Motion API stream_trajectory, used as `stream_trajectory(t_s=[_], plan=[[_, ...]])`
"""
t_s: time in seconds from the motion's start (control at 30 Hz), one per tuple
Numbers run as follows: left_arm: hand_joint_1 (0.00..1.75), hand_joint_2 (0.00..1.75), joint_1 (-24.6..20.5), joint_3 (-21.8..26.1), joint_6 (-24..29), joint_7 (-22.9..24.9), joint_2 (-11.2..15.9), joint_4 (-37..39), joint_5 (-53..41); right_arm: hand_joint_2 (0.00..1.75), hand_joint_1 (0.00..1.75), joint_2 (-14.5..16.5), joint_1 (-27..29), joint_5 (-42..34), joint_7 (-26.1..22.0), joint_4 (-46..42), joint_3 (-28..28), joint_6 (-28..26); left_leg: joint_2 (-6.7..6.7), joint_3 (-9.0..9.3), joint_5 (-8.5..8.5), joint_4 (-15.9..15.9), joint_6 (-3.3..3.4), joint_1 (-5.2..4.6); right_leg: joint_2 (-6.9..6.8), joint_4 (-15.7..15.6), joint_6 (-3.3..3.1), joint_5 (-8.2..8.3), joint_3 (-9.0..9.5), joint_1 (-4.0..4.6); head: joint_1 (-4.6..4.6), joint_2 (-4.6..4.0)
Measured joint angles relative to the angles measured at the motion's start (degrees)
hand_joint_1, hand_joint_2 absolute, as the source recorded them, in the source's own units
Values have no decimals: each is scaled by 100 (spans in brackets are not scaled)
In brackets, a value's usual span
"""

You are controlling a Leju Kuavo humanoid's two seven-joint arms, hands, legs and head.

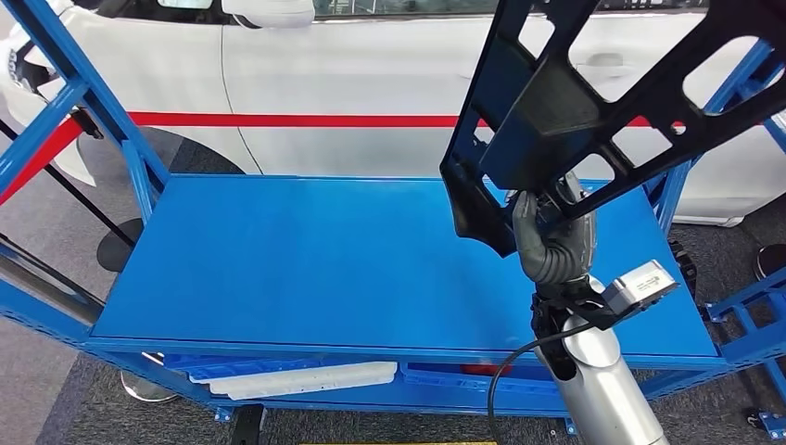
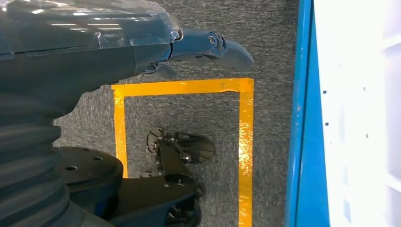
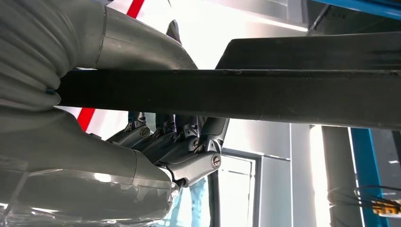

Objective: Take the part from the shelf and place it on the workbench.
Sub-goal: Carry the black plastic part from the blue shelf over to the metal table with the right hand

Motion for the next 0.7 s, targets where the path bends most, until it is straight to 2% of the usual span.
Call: stream_trajectory(t_s=[0.07,0.13,0.17,0.23,0.3,0.33,0.37,0.4,0.47,0.5,0.53,0.6,0.63,0.67,0.7], plan=[[0,175,14,-42,51,30,7,0,-48,175,175,13,-2,-11,-8,11,-10,7,-9,-52,12,47,-72,-12,20,-59,-74,19,-2,25,-1,1],[0,175,38,-70,83,55,17,0,-71,175,175,34,-7,-23,-8,16,-16,8,-10,-93,-16,86,-147,1,11,-95,-161,57,-43,12,-2,0],[0,175,50,-78,92,66,22,0,-69,175,175,49,-9,-27,-7,17,-17,9,-9,-135,-118,178,-189,12,1,-109,-207,89,-67,7,-2,0],[0,175,65,-91,98,74,30,0,-69,175,175,77,-6,-29,-5,16,-19,11,-4,-312,-532,676,-266,46,-17,-125,-267,154,-129,-1,-2,-1],[0,175,70,-101,97,74,34,0,-72,175,175,92,10,-26,-1,15,-19,14,-3,-514,-931,1370,-318,79,-30,-123,-278,223,-218,5,-2,0],[0,175,73,-103,95,74,35,0,-73,175,175,94,26,-23,2,14,-19,14,-3,-528,-997,1552,-332,91,-36,-122,-273,260,-266,6,-2,1],[0,175,76,-105,93,74,37,0,-73,175,175,94,48,-19,6,10,-19,14,-3,-434,-953,1520,-338,100,-40,-121,-265,299,-313,6,-2,1],[0,175,77,-106,91,73,40,0,-73,175,175,94,69,-16,9,4,-20,14,-3,-230,-823,1267,-337,106,-42,-120,-252,337,-355,4,-2,1],[0,175,69,-107,86,72,52,0,-74,175,175,97,95,-9,13,-19,-23,14,-4,314,-582,451,-307,109,-41,-125,-211,414,-420,1,-2,0],[0,175,65,-108,82,68,57,0,-75,175,175,99,103,-7,13,-32,-27,14,-7,502,-511,144,-282,94,-41,-138,-179,456,-434,-1,-1,-1],[0,175,63,-108,79,64,61,0,-77,175,175,104,112,-5,13,-45,-32,14,-11,594,-488,-40,-255,76,-41,-156,-141,500,-440,-3,-1,0],[0,175,71,-109,76,53,64,0,-77,175,175,109,153,-4,10,-62,-42,12,-16,570,-427,-103,-187,37,-40,-215,-57,601,-432,-8,-1,1],[0,175,75,-109,76,47,64,0,-77,175,175,110,189,-4,8,-62,-52,10,-11,546,-378,-130,-142,50,-37,-229,-19,628,-438,-11,-1,1],[0,175,77,-109,76,40,64,0,-75,175,175,109,233,-4,3,-62,-65,8,-3,519,-311,-158,-92,57,-34,-206,11,576,-461,-10,-1,1],[0,175,78,-108,77,31,66,0,-73,175,175,108,278,-4,1,-57,-80,7,8,478,-235,-189,-33,65,-29,-94,27,421,-508,-6,-1,1]])
